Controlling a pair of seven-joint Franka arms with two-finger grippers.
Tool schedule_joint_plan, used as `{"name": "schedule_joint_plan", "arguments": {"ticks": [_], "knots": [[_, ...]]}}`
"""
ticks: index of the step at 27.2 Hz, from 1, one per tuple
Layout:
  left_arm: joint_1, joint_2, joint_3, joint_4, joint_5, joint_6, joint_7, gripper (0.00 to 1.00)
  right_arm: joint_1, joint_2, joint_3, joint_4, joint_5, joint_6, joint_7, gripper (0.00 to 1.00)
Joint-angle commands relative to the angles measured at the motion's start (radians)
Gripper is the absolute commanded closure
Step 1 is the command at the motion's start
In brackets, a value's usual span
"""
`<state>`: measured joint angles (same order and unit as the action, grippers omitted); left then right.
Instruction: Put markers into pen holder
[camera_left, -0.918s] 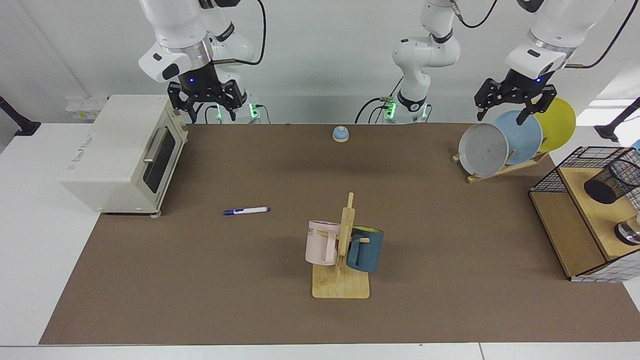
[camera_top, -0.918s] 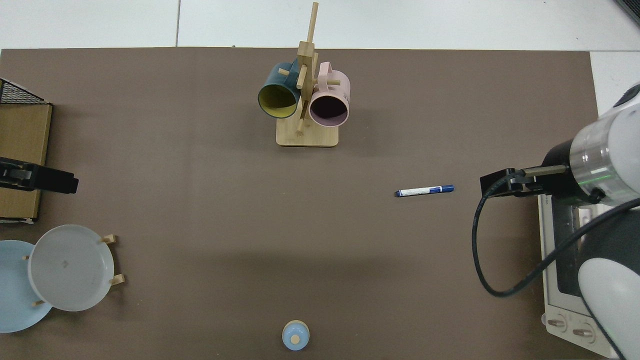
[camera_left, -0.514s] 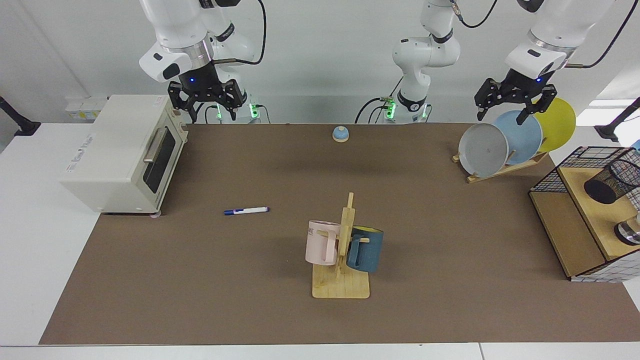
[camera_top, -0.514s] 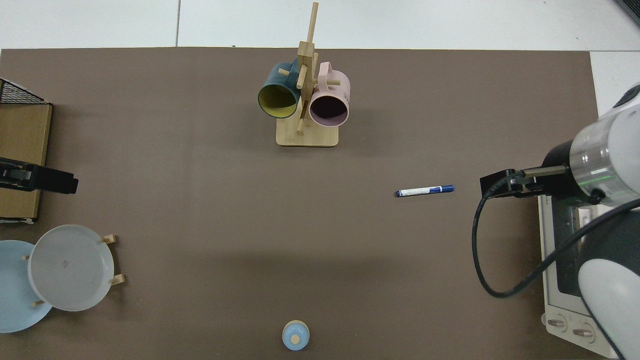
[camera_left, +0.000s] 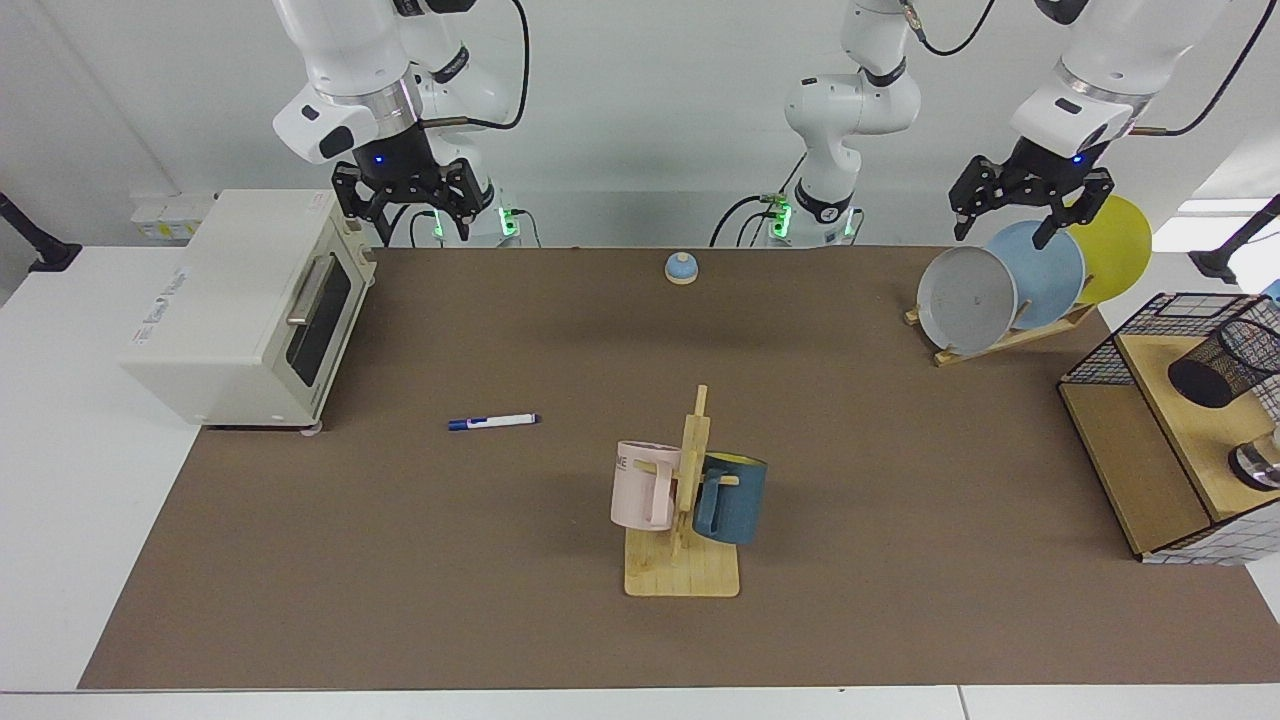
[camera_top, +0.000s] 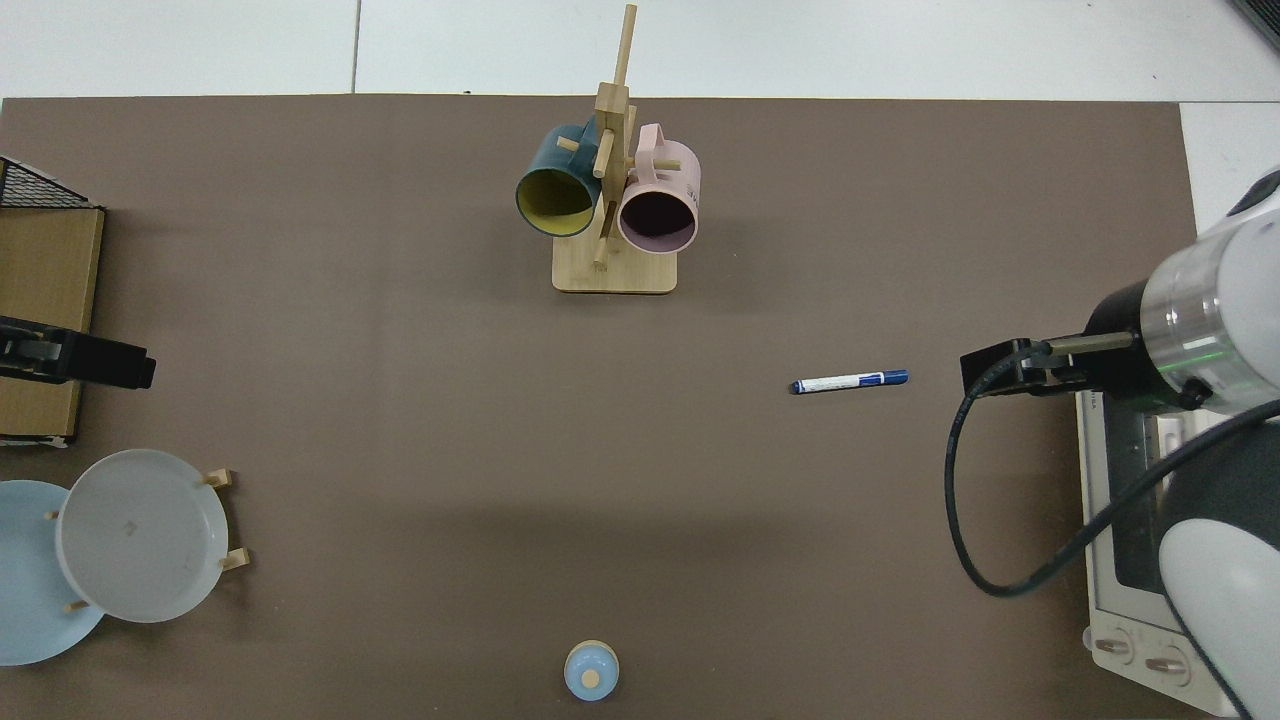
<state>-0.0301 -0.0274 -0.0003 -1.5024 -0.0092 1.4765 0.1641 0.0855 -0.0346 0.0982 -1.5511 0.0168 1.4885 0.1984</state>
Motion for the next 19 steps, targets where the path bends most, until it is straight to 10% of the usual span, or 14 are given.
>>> {"name": "schedule_joint_plan", "arguments": {"ticks": [1, 19], "knots": [[0.009, -0.017, -0.001, -0.009, -0.006, -0.015, -0.008, 0.00, -0.003, -0.031, 0.006, -0.060, 0.017, 0.047, 0.181, 0.00], [0.010, -0.023, 0.005, -0.016, -0.006, -0.016, -0.005, 0.00, -0.021, 0.030, 0.006, -0.188, 0.023, 0.256, 0.903, 0.00]]}}
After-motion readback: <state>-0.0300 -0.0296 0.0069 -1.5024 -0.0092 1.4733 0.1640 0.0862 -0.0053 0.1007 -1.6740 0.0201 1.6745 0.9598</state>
